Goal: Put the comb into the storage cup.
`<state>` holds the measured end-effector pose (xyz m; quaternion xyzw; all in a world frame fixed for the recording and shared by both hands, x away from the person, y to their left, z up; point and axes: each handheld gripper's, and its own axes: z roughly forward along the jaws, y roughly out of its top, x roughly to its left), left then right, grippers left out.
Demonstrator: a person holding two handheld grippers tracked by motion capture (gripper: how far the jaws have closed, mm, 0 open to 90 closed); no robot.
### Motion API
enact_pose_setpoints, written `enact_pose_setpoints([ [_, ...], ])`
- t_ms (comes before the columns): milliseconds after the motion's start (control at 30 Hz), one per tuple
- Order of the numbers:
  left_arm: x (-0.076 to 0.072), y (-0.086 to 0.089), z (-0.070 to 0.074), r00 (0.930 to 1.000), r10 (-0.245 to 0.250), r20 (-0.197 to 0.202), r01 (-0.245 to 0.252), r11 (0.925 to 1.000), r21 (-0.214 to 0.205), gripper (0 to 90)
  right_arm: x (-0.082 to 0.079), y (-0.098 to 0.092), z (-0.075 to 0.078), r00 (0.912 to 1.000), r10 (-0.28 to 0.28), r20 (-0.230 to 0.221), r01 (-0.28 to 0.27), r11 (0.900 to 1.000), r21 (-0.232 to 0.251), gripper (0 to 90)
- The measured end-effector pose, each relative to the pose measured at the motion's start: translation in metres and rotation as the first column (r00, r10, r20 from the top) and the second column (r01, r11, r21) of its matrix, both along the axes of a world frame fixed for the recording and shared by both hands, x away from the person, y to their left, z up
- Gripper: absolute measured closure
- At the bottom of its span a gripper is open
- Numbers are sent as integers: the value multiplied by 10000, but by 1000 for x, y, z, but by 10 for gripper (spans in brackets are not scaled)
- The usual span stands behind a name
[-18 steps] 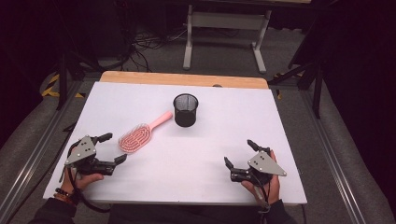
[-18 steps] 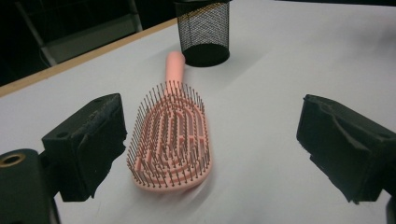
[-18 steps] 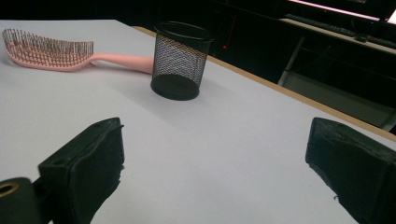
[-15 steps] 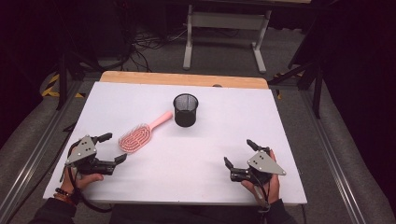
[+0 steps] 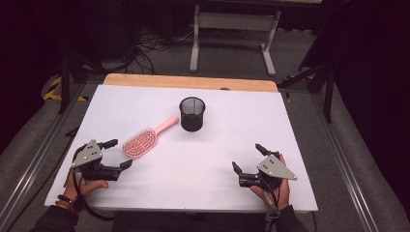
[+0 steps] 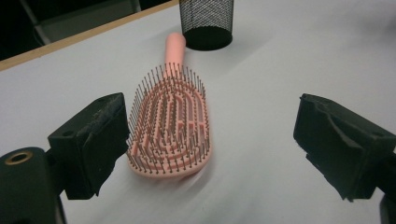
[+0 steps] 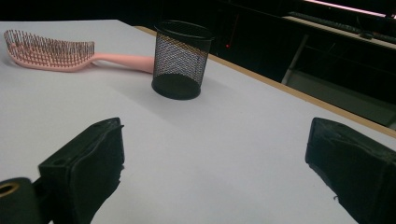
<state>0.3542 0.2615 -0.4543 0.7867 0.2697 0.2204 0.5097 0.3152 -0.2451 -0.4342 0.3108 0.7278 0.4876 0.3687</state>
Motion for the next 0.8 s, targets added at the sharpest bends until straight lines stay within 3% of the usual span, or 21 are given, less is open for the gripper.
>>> enact_pose_setpoints([
  [133, 1, -1, 1, 10000, -16, -77, 17, 9999, 161, 115, -1, 0, 1, 10000, -1, 23, 1, 10000, -40, 53],
  [533, 15, -1, 2, 9965, 135, -819, -83, 9980, 631, 103, 2, -2, 0, 9999, 37, -148, -38, 10000, -50, 55],
  [633, 24, -3, 6, 9920, 268, -1232, -134, 9941, 1078, 93, 3, -1, -1, 9997, 80, -210, -81, 9999, -68, 55],
  [700, 33, -5, 9, 9823, 228, -1860, 9, 9920, 1265, 79, 3, 0, -2, 9995, 95, -291, -97, 9999, -62, 55],
  [800, 44, -11, 13, 9725, 265, -2312, 188, 9813, 1918, 84, 4, 1, -3, 9992, 126, -370, -129, 9999, -99, 55],
])
